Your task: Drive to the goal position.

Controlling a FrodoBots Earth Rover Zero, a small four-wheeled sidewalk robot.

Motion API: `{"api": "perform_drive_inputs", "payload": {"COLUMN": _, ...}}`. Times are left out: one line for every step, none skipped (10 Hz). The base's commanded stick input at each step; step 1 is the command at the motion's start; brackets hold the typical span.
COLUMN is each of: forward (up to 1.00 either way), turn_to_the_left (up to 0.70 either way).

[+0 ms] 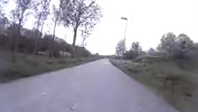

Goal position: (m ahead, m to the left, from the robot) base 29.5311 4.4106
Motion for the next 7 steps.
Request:
{"api": "perform_drive_inputs", "payload": {"forward": 1.0, "turn_to_the_left": -0.31}}
{"api": "perform_drive_inputs", "payload": {"forward": 1.0, "turn_to_the_left": 0.0}}
{"api": "perform_drive_inputs", "payload": {"forward": 1.0, "turn_to_the_left": 0.0}}
{"api": "perform_drive_inputs", "payload": {"forward": 1.0, "turn_to_the_left": 0.0}}
{"api": "perform_drive_inputs", "payload": {"forward": 1.0, "turn_to_the_left": 0.0}}
{"api": "perform_drive_inputs", "payload": {"forward": 1.0, "turn_to_the_left": 0.0}}
{"api": "perform_drive_inputs", "payload": {"forward": 1.0, "turn_to_the_left": 0.0}}
